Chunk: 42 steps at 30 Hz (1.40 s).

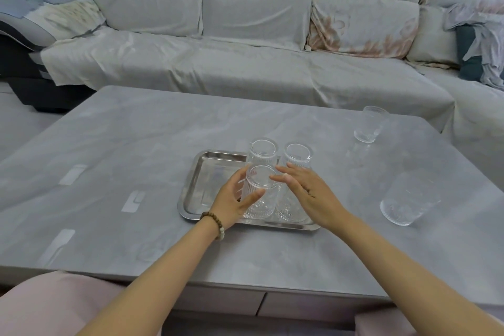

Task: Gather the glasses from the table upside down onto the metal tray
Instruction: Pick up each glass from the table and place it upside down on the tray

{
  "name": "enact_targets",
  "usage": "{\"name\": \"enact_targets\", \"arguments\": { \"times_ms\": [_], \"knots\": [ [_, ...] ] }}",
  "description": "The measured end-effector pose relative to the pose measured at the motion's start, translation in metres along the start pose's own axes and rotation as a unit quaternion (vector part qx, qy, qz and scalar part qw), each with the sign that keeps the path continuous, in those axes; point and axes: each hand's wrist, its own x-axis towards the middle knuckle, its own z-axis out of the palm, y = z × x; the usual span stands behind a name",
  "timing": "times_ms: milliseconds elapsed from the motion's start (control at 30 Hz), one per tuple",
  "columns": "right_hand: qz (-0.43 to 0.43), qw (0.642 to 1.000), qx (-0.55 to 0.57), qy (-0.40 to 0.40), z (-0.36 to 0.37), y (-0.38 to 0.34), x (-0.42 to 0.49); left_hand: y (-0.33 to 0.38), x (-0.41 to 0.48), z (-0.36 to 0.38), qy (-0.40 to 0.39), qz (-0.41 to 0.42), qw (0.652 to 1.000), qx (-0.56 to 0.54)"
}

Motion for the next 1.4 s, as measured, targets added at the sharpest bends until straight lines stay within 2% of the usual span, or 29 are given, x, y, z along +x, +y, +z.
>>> {"name": "enact_targets", "arguments": {
  "times_ms": [100,233,300,433,633,767,867,933,1000,1200,1400],
  "knots": [
    [0.004,1.000,0.013,0.003,0.000,-0.002,-0.001,0.001,0.003,-0.005,0.009,-0.017,1.000,-0.008],
    [0.028,0.995,0.094,0.000,-0.009,-0.004,0.000,0.016,0.017,-0.023,0.071,-0.019,0.997,-0.011],
    [0.038,0.992,0.122,0.015,-0.022,-0.001,0.006,0.028,0.032,-0.034,0.080,-0.013,0.997,0.012],
    [0.046,0.992,0.108,0.053,-0.064,0.014,0.023,0.058,0.075,-0.041,0.077,0.010,0.994,0.071],
    [0.140,0.979,0.105,0.105,-0.150,0.076,0.053,0.095,0.160,0.001,-0.015,0.012,0.988,0.155],
    [0.219,0.953,0.137,0.160,-0.200,0.130,0.071,0.104,0.218,0.054,-0.077,-0.017,0.980,0.181],
    [0.276,0.936,0.155,0.151,-0.225,0.174,0.082,0.099,0.259,0.095,-0.112,-0.040,0.974,0.192],
    [0.296,0.932,0.159,0.137,-0.235,0.200,0.090,0.092,0.285,0.122,-0.162,-0.064,0.954,0.245],
    [0.298,0.931,0.167,0.132,-0.237,0.224,0.097,0.084,0.306,0.151,-0.195,-0.080,0.940,0.268],
    [0.250,0.938,0.213,0.110,-0.222,0.279,0.117,0.055,0.343,0.223,-0.233,-0.066,0.945,0.218],
    [0.211,0.938,0.249,0.114,-0.202,0.315,0.127,0.035,0.362,0.260,-0.218,-0.036,0.966,0.134]
  ]
}}
